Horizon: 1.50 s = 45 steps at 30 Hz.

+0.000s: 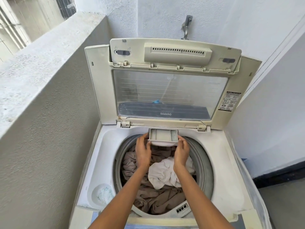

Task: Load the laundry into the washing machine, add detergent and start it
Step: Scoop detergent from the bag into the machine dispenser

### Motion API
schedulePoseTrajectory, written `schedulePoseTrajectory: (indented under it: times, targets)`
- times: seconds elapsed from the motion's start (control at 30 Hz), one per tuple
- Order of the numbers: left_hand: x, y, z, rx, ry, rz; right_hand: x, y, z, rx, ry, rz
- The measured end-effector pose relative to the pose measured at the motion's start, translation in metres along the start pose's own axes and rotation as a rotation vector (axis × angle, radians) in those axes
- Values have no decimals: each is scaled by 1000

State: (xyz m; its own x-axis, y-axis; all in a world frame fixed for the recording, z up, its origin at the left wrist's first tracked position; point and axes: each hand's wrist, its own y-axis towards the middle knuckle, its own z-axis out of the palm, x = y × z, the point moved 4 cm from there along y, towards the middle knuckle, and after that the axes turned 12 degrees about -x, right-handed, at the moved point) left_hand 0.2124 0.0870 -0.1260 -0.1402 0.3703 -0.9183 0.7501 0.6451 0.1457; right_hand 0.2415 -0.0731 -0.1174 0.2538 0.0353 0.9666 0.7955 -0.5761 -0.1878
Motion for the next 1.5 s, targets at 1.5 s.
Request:
schedulePoseTrajectory:
  times: [1.5]
  targets:
    - [-309, -290, -559, -684, 1011, 51, 282, -560, -131, 1597, 453, -991]
